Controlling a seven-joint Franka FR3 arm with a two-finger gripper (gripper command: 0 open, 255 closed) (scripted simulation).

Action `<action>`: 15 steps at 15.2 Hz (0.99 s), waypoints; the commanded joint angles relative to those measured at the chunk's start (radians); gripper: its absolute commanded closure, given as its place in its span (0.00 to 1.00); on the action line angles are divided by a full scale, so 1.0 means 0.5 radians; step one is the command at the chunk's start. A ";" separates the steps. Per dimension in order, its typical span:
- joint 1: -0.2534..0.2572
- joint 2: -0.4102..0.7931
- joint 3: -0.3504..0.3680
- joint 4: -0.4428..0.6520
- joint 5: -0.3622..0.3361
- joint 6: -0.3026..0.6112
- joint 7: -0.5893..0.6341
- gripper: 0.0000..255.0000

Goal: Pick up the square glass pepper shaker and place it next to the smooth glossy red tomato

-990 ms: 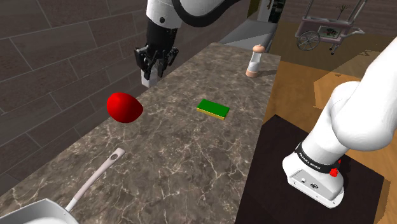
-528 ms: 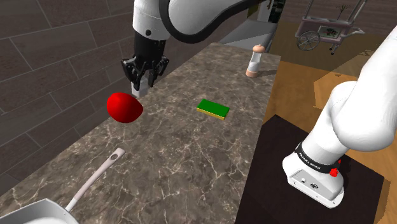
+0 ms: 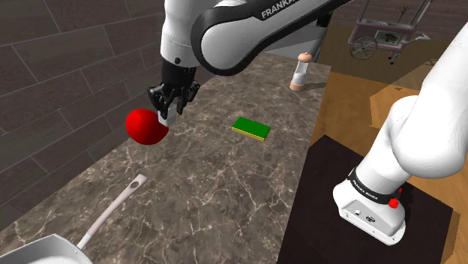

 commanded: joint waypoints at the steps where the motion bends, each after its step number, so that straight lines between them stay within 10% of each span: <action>1: 0.001 0.018 0.000 -0.040 -0.011 0.058 0.008 1.00; 15: 0.019 0.221 -0.020 -0.202 -0.145 0.411 0.103 1.00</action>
